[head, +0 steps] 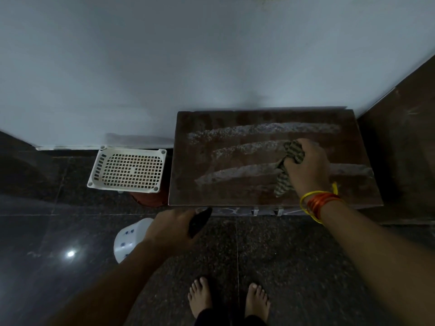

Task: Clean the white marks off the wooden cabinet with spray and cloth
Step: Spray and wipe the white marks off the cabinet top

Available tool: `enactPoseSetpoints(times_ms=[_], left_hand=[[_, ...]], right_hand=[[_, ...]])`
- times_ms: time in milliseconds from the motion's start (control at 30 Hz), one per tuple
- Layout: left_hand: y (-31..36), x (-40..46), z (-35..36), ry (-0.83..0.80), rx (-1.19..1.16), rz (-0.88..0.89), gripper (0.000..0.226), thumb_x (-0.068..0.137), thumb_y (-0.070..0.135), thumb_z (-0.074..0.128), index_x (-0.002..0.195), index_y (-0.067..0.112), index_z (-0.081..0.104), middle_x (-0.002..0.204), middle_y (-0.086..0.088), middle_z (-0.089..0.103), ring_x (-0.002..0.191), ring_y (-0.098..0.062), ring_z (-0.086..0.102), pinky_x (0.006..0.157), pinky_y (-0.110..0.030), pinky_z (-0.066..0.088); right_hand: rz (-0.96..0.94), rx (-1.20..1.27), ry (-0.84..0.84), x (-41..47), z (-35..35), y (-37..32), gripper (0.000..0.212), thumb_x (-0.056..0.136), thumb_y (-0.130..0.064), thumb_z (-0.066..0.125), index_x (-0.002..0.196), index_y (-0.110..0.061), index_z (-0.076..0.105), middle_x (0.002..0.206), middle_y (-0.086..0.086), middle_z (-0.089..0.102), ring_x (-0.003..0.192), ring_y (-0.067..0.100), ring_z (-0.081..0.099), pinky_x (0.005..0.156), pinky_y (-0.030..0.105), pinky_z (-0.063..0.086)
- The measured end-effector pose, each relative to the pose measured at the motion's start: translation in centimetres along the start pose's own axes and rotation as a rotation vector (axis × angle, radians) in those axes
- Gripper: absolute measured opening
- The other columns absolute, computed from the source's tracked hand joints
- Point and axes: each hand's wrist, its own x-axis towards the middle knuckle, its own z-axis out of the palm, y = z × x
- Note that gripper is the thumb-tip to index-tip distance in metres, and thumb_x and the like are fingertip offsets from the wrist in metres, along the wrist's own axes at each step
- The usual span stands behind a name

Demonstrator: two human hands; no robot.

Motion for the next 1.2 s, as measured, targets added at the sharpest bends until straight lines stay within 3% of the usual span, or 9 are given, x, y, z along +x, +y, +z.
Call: enactPoseSetpoints(times_ms=[67,133,233,400,533,733,867,1000,1200], left_hand=[[-0.7,-0.2,-0.4,-0.017,0.006,-0.073,0.047,0.079,0.054,0.044,0.108,0.022,0.062,0.101,0.002,0.068,0.091,-0.018,0.065,0.081,-0.031,0.052],[-1.4,-0.3,-0.7,0.006,-0.011,-0.148,0.034,0.086,0.049,0.052,0.101,0.02,0.063,0.091,0.001,0.068,0.082,-0.017,0.065,0.078,-0.035,0.054],[-2.2,0.3,-1.3,0.145,-0.067,-0.247,0.015,0.088,0.034,0.062,0.088,0.018,0.061,0.075,0.001,0.064,0.065,-0.017,0.063,0.068,-0.039,0.057],[-1.8,2.9,-3.4,0.317,-0.198,-0.314,0.018,0.089,0.029,0.062,0.076,0.017,0.058,0.059,0.0,0.058,0.051,-0.017,0.057,0.057,-0.039,0.055],[-0.2,5.6,-5.6,0.413,-0.232,-0.308,0.022,0.09,0.028,0.059,0.074,0.014,0.059,0.056,-0.003,0.057,0.05,-0.02,0.057,0.054,-0.033,0.05],[2.0,8.4,-7.8,0.48,-0.271,-0.284,0.026,0.091,0.028,0.057,0.069,0.014,0.056,0.059,-0.006,0.058,0.053,-0.025,0.057,0.057,-0.034,0.05],[3.7,9.3,-7.7,0.457,-0.277,-0.224,0.03,0.09,0.027,0.057,0.061,0.021,0.049,0.053,-0.002,0.052,0.049,-0.022,0.053,0.057,-0.035,0.051],[5.3,9.6,-6.5,0.405,-0.339,-0.172,0.023,0.086,0.031,0.057,0.067,0.018,0.056,0.058,-0.004,0.059,0.054,-0.026,0.059,0.061,-0.043,0.057],[7.4,9.2,-3.7,0.298,-0.37,-0.098,0.023,0.085,0.034,0.057,0.074,0.014,0.061,0.062,-0.004,0.061,0.056,-0.024,0.06,0.06,-0.039,0.056]], right_hand=[[0.001,-0.004,0.002,0.1,-0.1,0.2,0.037,0.079,-0.011,0.061,0.117,-0.014,0.059,0.11,0.018,0.059,0.097,0.033,0.058,0.081,0.03,0.047],[0.004,0.006,-0.003,0.2,0.0,0.3,0.038,0.08,-0.012,0.061,0.117,-0.014,0.058,0.11,0.017,0.059,0.097,0.033,0.058,0.081,0.032,0.049],[0.006,0.013,-0.012,0.2,0.4,0.3,0.037,0.08,-0.012,0.061,0.117,-0.015,0.058,0.111,0.016,0.058,0.098,0.031,0.058,0.082,0.031,0.048],[0.034,0.013,-0.004,0.4,0.9,-0.4,0.04,0.083,-0.014,0.061,0.122,-0.019,0.056,0.118,0.014,0.056,0.102,0.03,0.056,0.08,0.026,0.04],[0.001,0.023,-0.01,0.5,0.9,-1.0,0.043,0.083,-0.013,0.062,0.125,-0.019,0.055,0.119,0.016,0.056,0.103,0.031,0.057,0.084,0.03,0.046],[-0.012,0.029,-0.014,0.7,0.5,-1.2,0.044,0.083,-0.01,0.062,0.126,-0.014,0.055,0.12,0.019,0.054,0.105,0.034,0.055,0.082,0.028,0.041],[0.005,0.014,-0.006,0.7,-0.3,-1.3,0.044,0.084,-0.01,0.062,0.128,-0.011,0.054,0.124,0.021,0.049,0.109,0.036,0.051,0.092,0.037,0.045],[0.009,0.009,-0.005,0.9,-0.9,-0.7,0.045,0.084,-0.01,0.062,0.128,-0.009,0.054,0.124,0.021,0.051,0.111,0.036,0.052,0.093,0.037,0.045],[0.051,0.013,0.001,0.9,-1.8,0.3,0.045,0.085,-0.008,0.061,0.129,-0.012,0.053,0.126,0.02,0.047,0.111,0.035,0.05,0.095,0.034,0.043]])
